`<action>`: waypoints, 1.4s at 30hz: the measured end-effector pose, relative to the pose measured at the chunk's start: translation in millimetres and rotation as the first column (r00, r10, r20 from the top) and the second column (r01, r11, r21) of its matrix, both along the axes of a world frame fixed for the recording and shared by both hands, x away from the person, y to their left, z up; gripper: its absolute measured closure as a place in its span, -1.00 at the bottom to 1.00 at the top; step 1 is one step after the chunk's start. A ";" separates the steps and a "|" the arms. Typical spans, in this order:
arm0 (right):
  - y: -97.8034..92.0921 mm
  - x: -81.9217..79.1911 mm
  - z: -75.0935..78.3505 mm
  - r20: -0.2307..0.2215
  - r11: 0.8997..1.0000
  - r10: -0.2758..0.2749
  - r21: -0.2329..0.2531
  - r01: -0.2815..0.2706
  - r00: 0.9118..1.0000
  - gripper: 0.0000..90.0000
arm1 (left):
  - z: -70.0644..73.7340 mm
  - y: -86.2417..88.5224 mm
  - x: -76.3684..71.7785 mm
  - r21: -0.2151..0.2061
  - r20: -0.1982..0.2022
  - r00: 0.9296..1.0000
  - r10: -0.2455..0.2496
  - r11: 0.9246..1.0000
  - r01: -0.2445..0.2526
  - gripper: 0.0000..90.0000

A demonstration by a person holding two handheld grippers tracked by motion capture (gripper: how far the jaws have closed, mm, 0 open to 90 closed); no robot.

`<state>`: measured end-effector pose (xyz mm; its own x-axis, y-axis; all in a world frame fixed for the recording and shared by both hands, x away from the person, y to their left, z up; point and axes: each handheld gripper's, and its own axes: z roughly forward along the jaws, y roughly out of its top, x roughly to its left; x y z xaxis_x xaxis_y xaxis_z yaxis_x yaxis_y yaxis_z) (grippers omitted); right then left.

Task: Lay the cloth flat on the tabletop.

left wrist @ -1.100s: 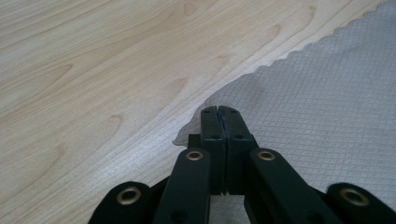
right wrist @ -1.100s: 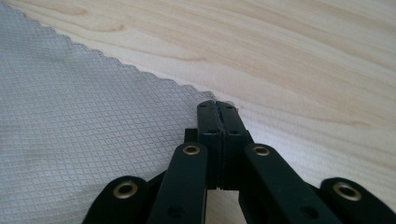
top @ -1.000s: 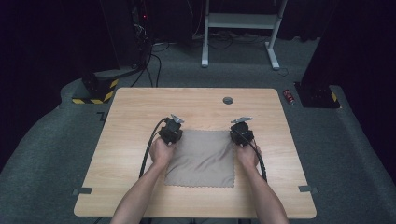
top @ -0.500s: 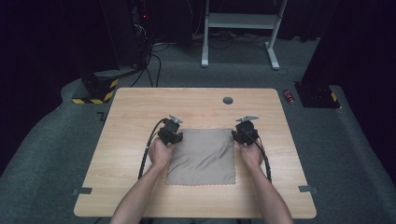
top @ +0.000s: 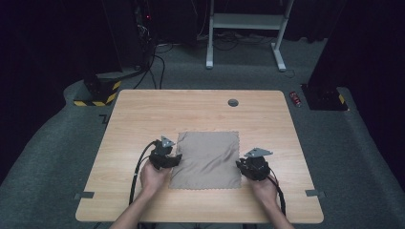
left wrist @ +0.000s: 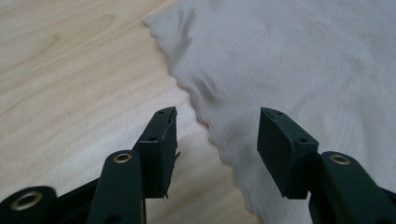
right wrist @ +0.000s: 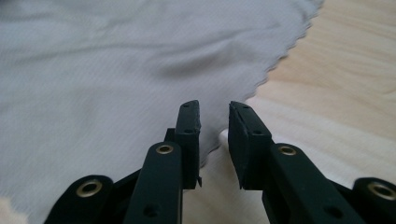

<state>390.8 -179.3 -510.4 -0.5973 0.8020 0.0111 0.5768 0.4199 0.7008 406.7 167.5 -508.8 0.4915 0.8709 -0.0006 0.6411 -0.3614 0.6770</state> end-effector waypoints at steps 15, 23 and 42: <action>-5.3 -20.8 -2.7 0.018 0.997 0.025 -0.080 -0.023 1.000 0.54 | -7.4 13.1 -34.2 -0.013 0.012 1.000 0.003 1.000 -0.003 0.02; -0.6 -36.1 1.8 0.035 0.998 0.046 -0.037 -0.045 0.998 0.49 | -6.0 5.5 -53.7 -0.030 0.025 0.998 -0.050 0.998 0.051 -0.03; -10.5 -53.2 -1.5 0.027 0.999 0.038 0.019 -0.039 0.999 0.40 | -10.3 5.6 -79.2 -0.040 0.033 0.996 -0.081 0.996 0.082 -0.03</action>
